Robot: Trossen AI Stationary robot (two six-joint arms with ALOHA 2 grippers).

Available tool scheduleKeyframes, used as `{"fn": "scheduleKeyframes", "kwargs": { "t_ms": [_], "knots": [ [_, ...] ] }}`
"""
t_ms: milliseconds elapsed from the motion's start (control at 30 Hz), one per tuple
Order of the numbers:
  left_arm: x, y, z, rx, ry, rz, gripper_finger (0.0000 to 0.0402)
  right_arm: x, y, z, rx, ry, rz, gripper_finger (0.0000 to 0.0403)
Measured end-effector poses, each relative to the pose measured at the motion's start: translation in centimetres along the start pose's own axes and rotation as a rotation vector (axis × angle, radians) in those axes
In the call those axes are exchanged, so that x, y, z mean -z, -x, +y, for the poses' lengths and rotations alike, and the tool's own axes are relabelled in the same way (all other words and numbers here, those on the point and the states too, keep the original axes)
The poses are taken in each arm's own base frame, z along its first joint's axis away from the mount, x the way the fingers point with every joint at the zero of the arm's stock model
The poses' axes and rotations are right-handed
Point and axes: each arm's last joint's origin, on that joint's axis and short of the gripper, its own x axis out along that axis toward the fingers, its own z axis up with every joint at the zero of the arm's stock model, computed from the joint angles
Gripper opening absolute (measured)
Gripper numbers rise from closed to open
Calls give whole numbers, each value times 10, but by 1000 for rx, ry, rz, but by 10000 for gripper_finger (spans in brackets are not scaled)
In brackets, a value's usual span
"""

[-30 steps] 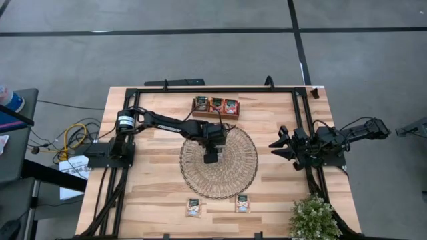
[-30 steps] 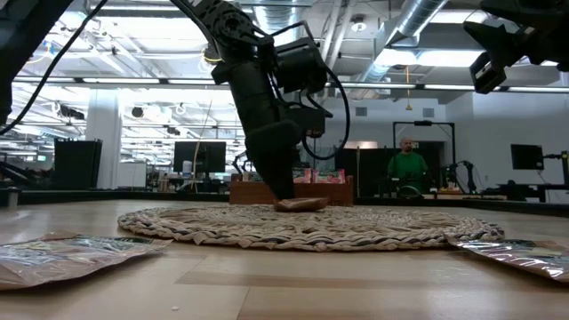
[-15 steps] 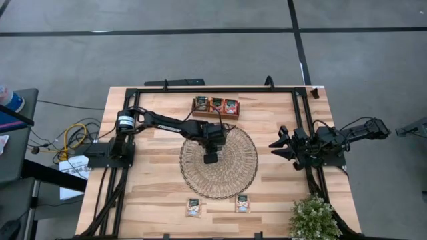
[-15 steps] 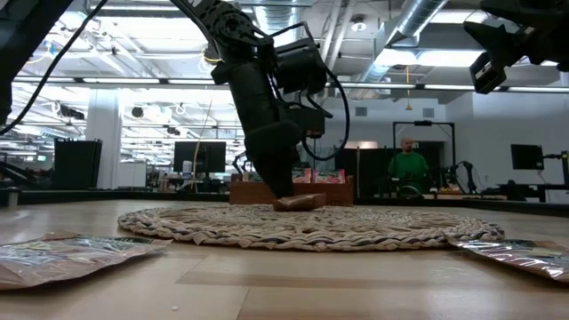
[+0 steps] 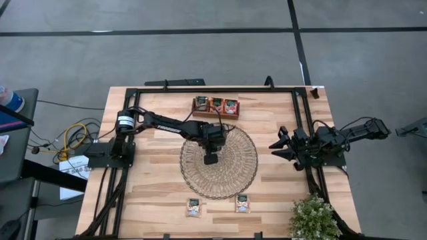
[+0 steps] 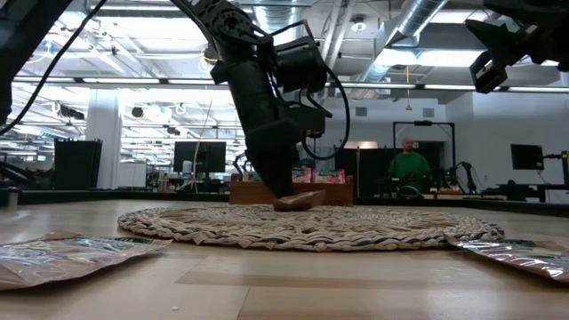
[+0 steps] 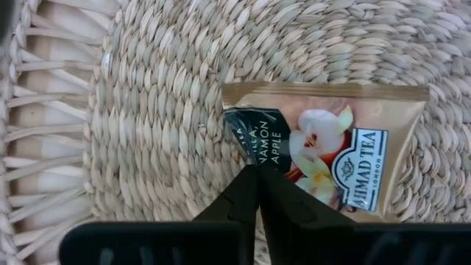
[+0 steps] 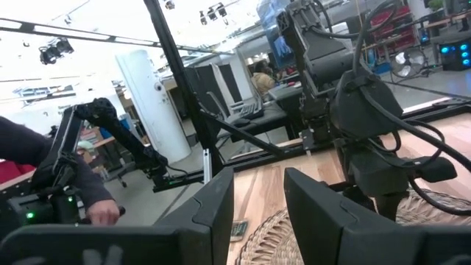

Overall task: Pick & Place Tea
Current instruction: Put the brown tea bag into the left section of the wooden organizer

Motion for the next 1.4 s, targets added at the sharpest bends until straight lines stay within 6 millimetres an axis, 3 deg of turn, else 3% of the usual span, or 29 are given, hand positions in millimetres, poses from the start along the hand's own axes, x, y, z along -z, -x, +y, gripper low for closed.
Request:
{"fn": "scheduleKeyframes", "kwargs": {
  "t_ms": [200, 367, 600, 833, 1067, 1267, 1400],
  "knots": [
    [-1, 12, 3, -68, 4, -17, 0, 0, 0, 0, -1, 0, 1, 114],
    [-6, 35, 2, -112, 15, -71, 0, 0, 0, 0, -1, 0, 0, 114],
    [-11, 94, 1, -320, 4, -194, 0, 0, 0, 0, -1, 0, 0, 114],
    [-7, 143, 12, -736, -149, -194, 0, 0, 0, 0, -1, 0, 0, 114],
    [-5, 146, 42, -856, -182, -104, 0, 0, 0, 0, -1, 0, 0, 114],
    [5, 135, 77, -893, -102, -76, 0, 0, 0, 0, 0, 0, 0, 114],
    [14, 121, 88, -913, -128, -72, 0, 0, 0, 0, 0, 0, 0, 114]
  ]
}}
